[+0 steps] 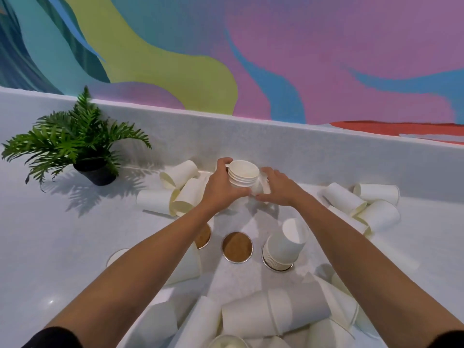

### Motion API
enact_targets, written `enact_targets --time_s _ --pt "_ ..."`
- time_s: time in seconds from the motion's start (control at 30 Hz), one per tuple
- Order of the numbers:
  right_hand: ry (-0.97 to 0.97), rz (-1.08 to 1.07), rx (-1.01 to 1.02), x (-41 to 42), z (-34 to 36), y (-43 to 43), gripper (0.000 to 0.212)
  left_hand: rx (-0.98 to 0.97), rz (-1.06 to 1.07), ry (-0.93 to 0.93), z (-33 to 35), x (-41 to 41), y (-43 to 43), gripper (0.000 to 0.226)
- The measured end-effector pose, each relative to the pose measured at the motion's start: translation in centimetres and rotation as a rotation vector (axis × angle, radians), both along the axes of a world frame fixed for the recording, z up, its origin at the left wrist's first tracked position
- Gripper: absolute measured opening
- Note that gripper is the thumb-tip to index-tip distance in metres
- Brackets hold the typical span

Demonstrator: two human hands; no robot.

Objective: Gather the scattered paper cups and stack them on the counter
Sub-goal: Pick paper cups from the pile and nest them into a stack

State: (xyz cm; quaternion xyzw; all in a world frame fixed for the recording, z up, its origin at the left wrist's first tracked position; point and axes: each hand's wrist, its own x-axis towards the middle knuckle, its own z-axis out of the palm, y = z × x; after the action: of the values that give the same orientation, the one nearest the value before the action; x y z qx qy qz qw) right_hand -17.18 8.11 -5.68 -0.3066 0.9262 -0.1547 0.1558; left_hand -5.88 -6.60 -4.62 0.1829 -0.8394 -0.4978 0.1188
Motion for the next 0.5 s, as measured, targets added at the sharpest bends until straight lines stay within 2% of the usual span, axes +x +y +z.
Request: enact_targets --time_s 0.2,0.33,0.5 --pt "0.005 0.052 0.013 -1.5 -0.5 -1.7 0.095 0.023 -0.010 -0.008 -0.7 -0.4 0.0 0.091" --pt "-0.008 0.058 0.040 -1.6 -0.7 -1.7 0.091 0.033 -0.010 -0.016 -0.9 -0.5 0.1 0.089" --pt "-0.032 -0.032 0.052 -1.7 0.1 0.0 0.093 0.036 -0.031 -0.012 -0.5 -0.3 0.4 0.087"
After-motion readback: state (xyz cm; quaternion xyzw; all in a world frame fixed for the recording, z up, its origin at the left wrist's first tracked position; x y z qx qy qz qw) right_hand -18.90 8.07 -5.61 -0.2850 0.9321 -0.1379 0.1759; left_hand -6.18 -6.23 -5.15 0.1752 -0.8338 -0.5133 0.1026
